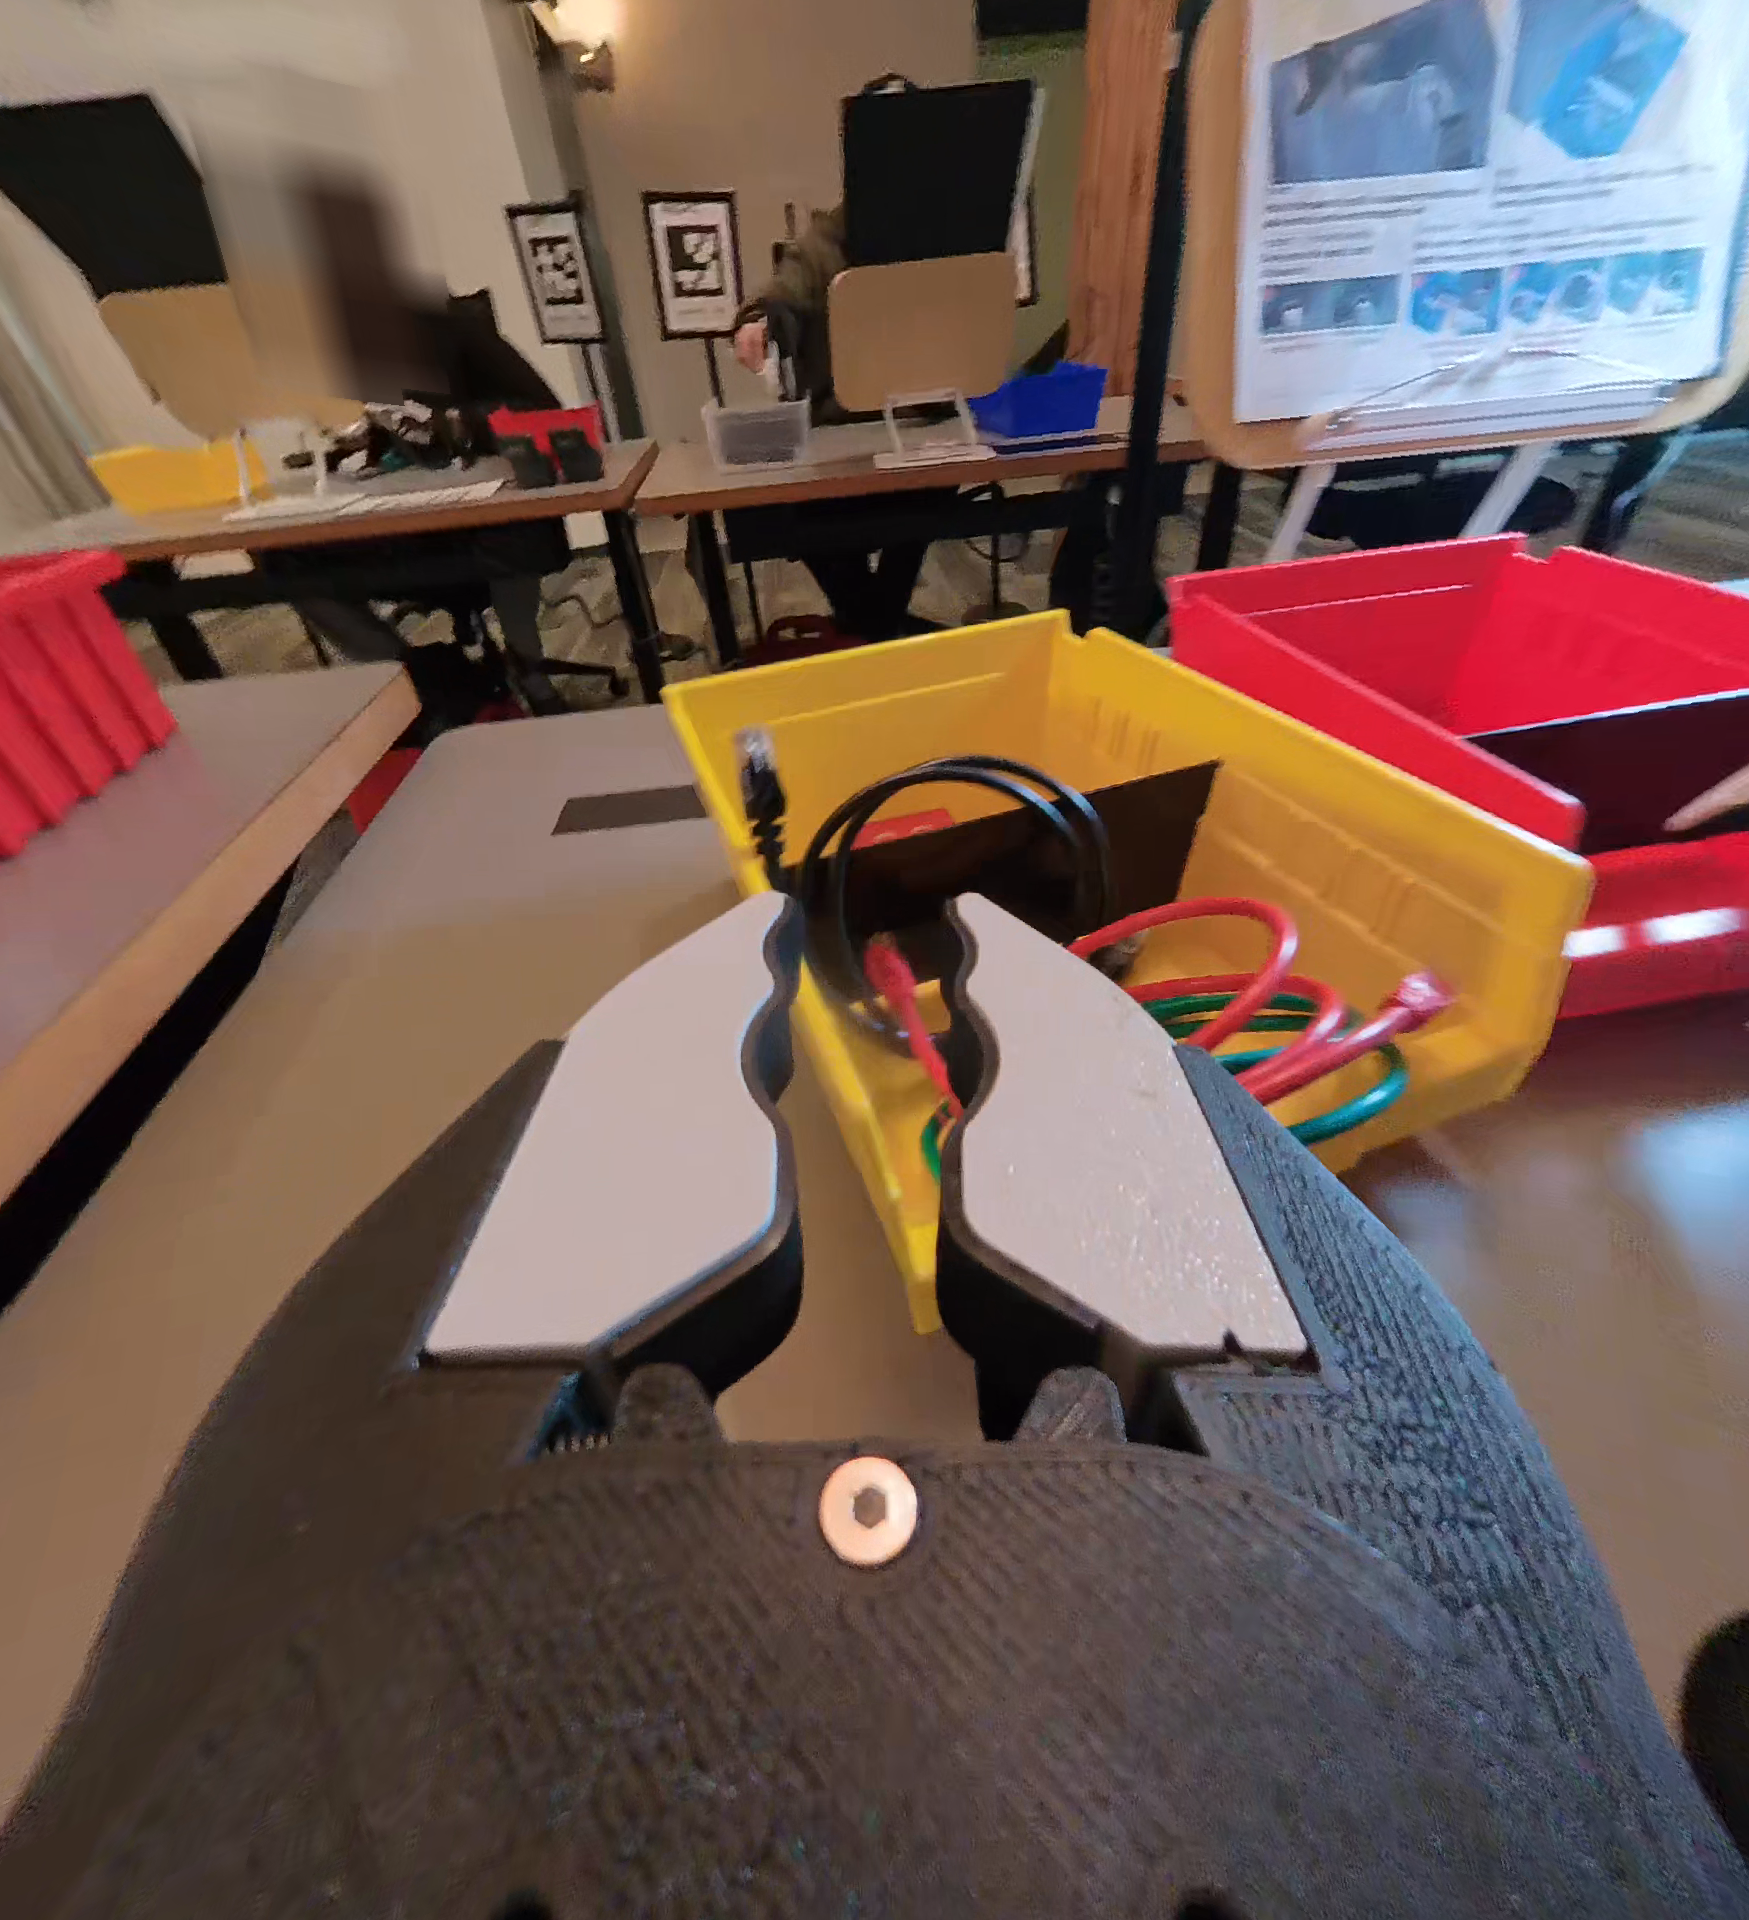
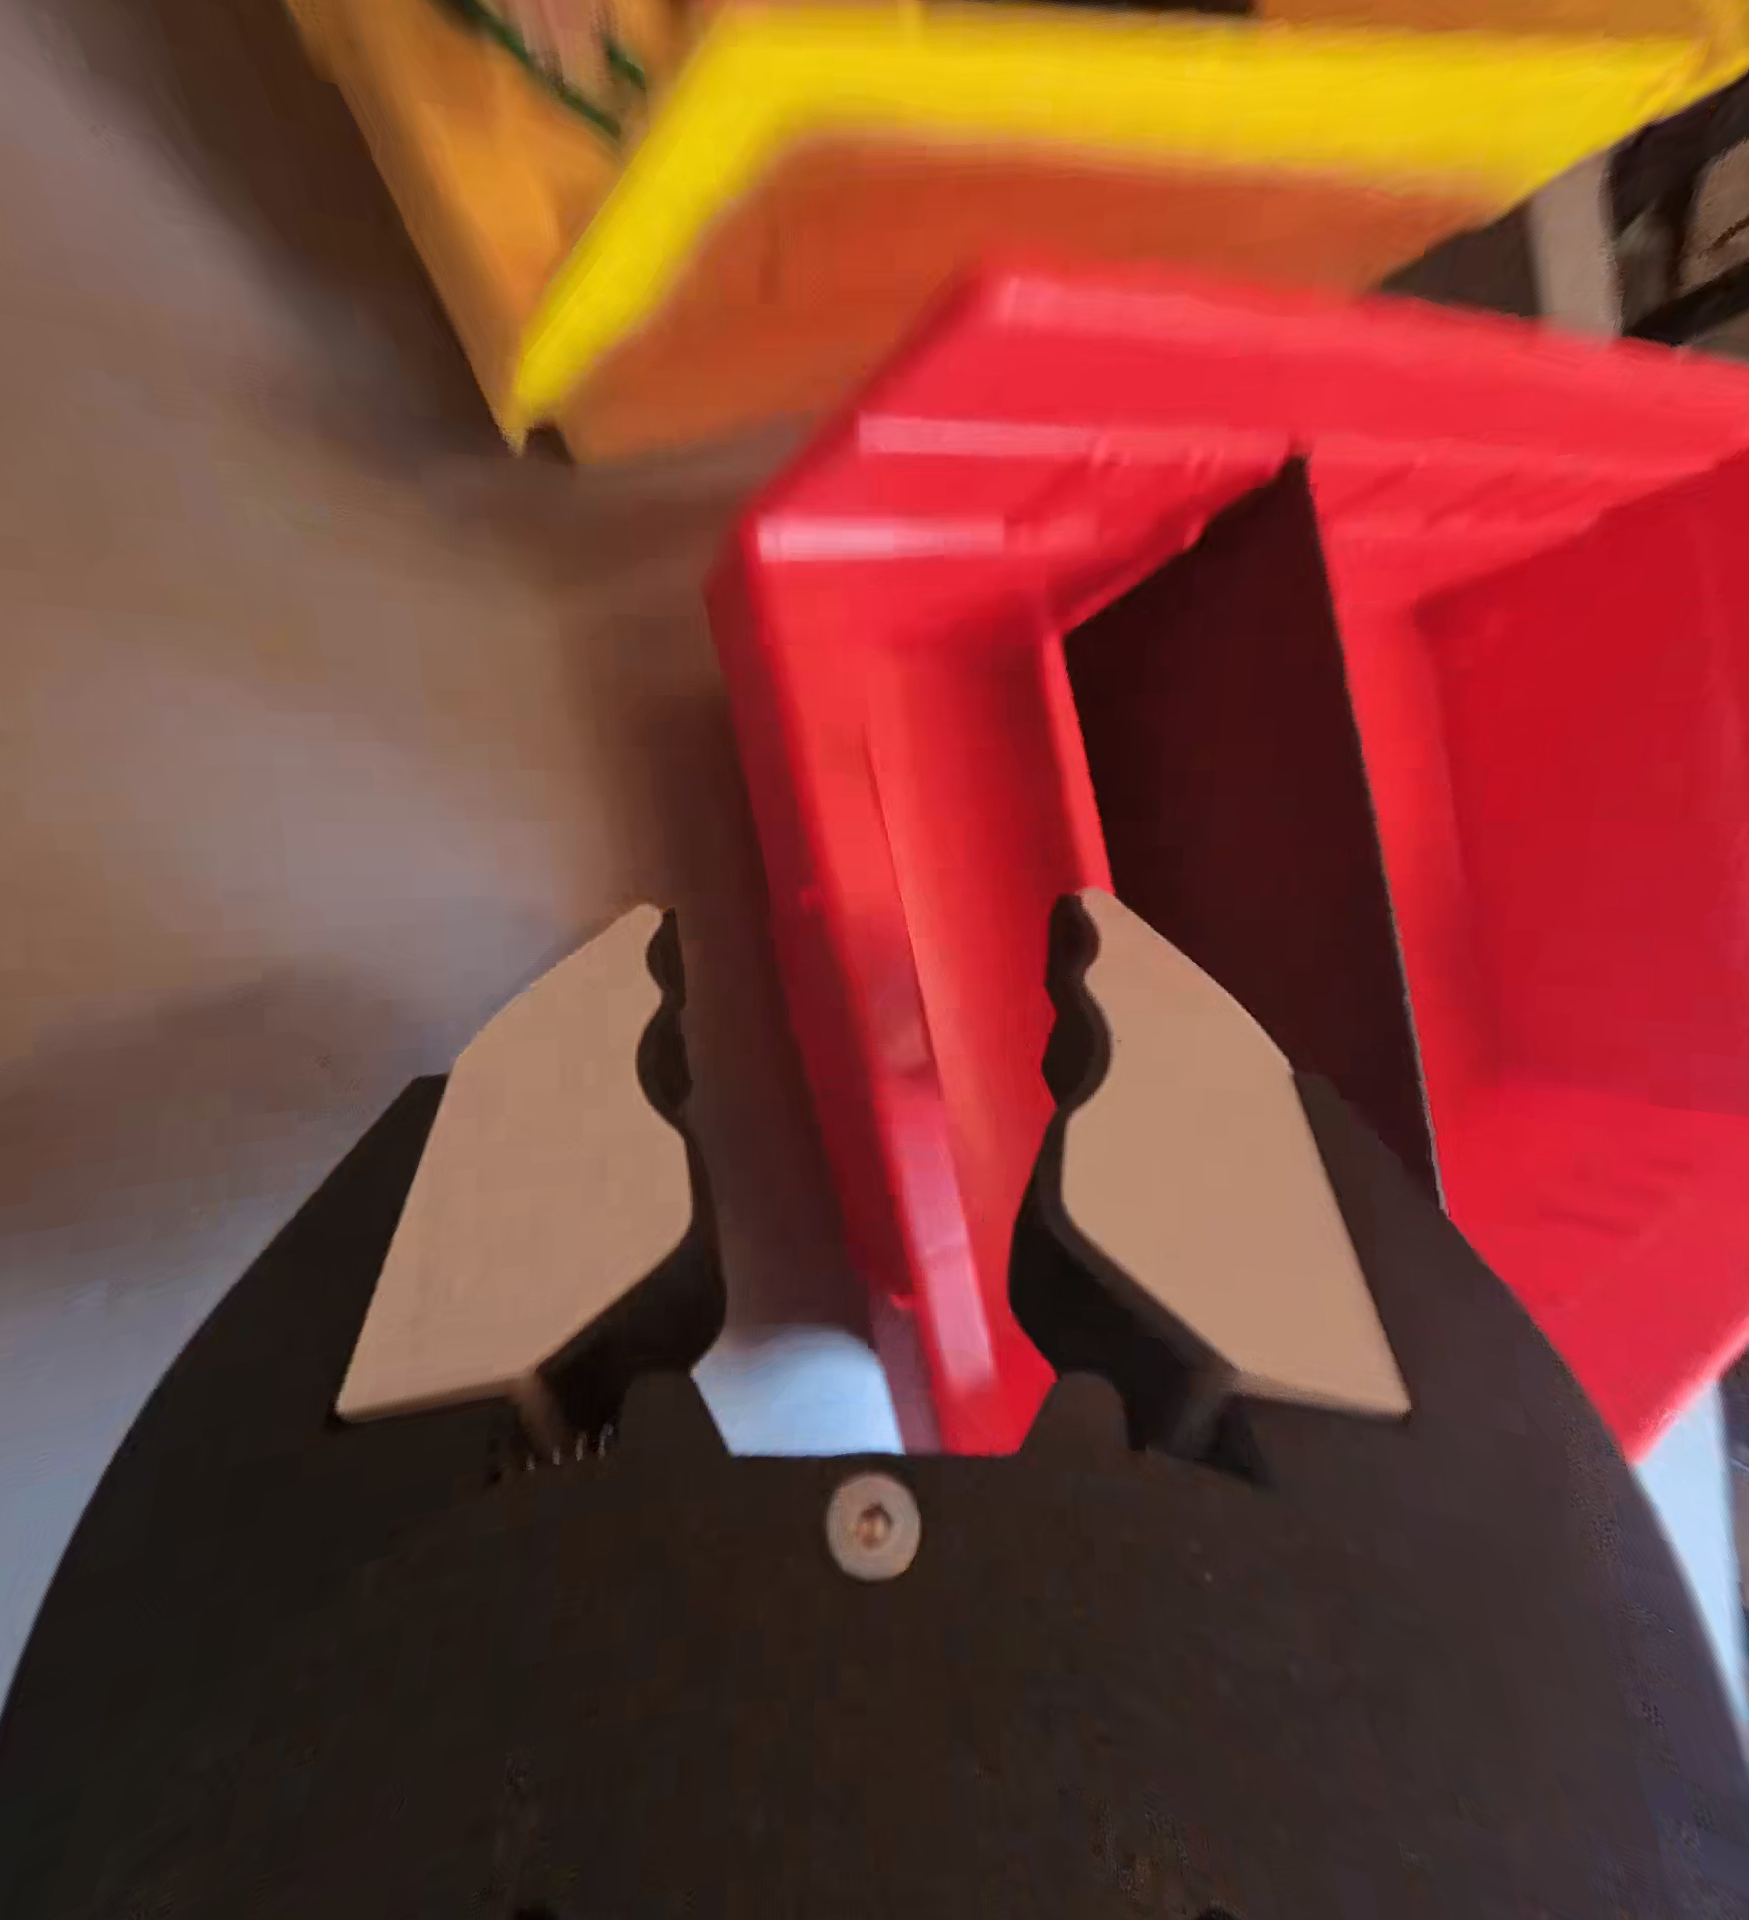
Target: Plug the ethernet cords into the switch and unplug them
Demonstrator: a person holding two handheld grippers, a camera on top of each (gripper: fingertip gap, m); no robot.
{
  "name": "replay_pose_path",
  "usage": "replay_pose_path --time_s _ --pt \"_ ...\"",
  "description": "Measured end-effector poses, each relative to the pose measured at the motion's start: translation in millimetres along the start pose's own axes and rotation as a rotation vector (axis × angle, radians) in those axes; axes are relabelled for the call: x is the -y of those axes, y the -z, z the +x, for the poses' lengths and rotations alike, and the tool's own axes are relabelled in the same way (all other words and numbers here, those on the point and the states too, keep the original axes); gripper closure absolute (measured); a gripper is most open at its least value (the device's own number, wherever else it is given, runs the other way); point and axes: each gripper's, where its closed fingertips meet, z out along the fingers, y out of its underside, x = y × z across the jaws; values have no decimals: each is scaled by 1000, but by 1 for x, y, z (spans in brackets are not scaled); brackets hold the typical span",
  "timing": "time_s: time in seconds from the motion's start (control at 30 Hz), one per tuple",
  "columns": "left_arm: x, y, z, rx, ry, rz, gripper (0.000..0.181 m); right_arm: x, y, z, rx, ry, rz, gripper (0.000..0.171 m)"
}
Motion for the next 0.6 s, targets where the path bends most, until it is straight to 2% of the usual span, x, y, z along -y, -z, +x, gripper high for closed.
replay_pose_path --time_s 0.07,0.17,0.23,0.37,0.6 --pt "12 4 21 -83 -26 -14 153 -19 -15 2 44 64 -104 106" --pt "20 5 55 -196 -26 -32 140 -23 -27 -4 116 61 -97 137" --pt "18 3 69 -225 -37 -46 132 -22 -24 -4 115 20 -42 137" --pt "1 -8 90 -286 -59 -99 128 -40 -1 -4 32 0 -2 140" --pt "-26 -11 118 -373 -100 -158 127 -132 64 -17 -45 11 -97 141"
